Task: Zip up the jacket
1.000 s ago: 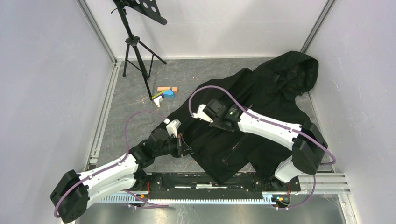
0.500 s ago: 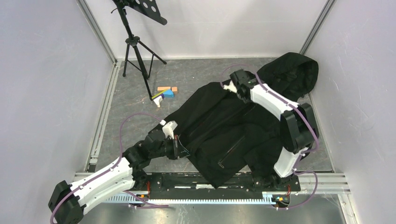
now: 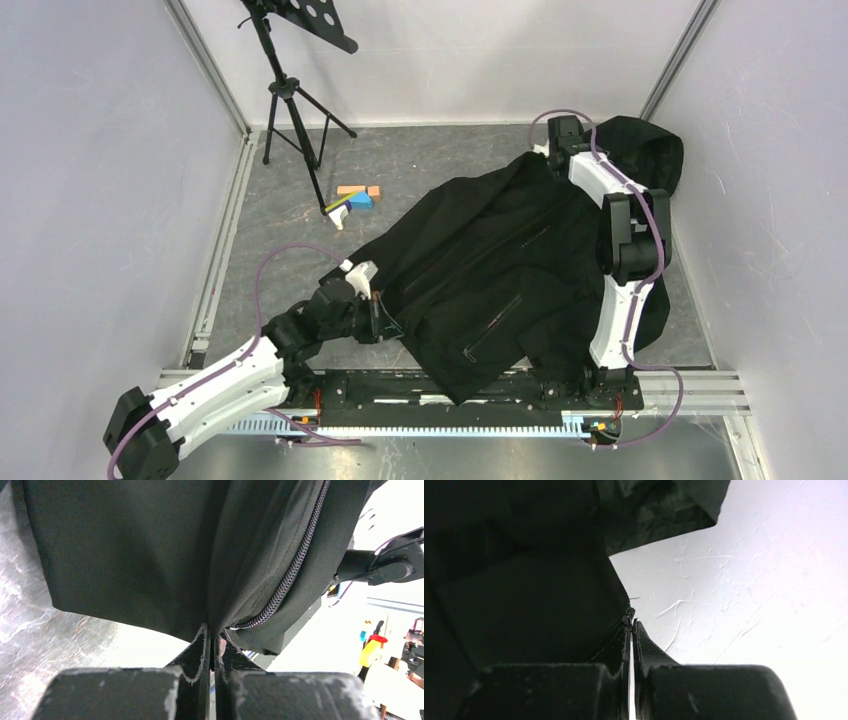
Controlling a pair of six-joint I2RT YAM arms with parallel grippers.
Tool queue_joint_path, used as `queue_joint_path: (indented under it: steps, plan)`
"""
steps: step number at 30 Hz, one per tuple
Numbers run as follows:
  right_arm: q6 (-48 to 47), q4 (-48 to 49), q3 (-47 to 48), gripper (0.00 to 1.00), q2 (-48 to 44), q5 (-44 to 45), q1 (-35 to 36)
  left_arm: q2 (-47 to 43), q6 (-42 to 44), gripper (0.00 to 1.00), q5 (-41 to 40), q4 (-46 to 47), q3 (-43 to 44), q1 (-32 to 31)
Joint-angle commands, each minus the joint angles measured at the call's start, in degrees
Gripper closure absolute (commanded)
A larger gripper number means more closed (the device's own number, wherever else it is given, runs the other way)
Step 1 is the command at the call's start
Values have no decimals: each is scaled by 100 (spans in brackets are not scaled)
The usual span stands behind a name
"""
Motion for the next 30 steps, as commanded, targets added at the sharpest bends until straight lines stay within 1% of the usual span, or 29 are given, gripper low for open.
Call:
queue_joint_path:
  steps: [1,5,7,8,9,10,11,12,13,14,16,17,18,19,20,22,25,26,28,30]
  plan:
    - [-696,1037,401,99,170,602,-498,49,-142,98,-34,-399,-10,-47]
    - [-419,902,671,100,337,254,-466,120,-59,98,10,-263,17,-55]
    - [-154,663,815,100,488,133,-355,171,11,98,-221,-394,140,-49]
    - [6,585,930,98,553,194,-295,198,-2,98,-364,-452,185,-48]
    - [291,479,1024,73,555,261,-210,234,-13,97,-469,-489,245,-47]
    - [533,466,1014,54,463,294,-131,276,-26,90,-567,-598,306,-47]
    - [808,461,927,39,302,268,-13,298,-46,74,-704,-704,403,-47]
    - [1097,421,763,17,42,199,129,311,-73,58,-827,-846,497,-47]
    - [1421,364,599,2,-270,80,234,286,-119,47,-985,-978,598,-47]
    - [1813,245,507,2,-589,96,358,250,-167,38,-1082,-1049,691,-47]
    - [2837,-573,597,2,-1058,-193,582,127,-232,17,-1309,-1353,926,-43]
    - [3467,-932,574,2,-1299,-321,704,53,-266,11,-1403,-1512,1040,-47]
    - [4021,-1216,518,2,-1618,-538,820,-53,-261,7,-1565,-1701,1191,-49]
    - [4378,-1522,405,2,-1955,-880,959,-182,-268,1,-1650,-1860,1347,-47]
    - [4747,-1687,128,2,-2292,-1269,1040,-311,-264,0,-1703,-2021,1478,-47]
    - [5176,-1787,-485,2,-3102,-2374,1164,-595,-194,0,-1835,-2311,1789,-47]
    - [5344,-1166,-1893,2,-4851,-4374,1166,-965,63,0,-2061,-2568,2325,-47]
    - [5448,-863,-2259,2,-5486,-4721,1169,-1038,140,0,-2210,-2665,2546,-47]
    - [5623,-593,-2710,2,-6474,-5018,1168,-1107,419,0,-2378,-2774,2978,-47]
    - [5625,-569,-2710,2,-7189,-5124,1168,-1102,744,0,-2475,-2791,3417,-47]
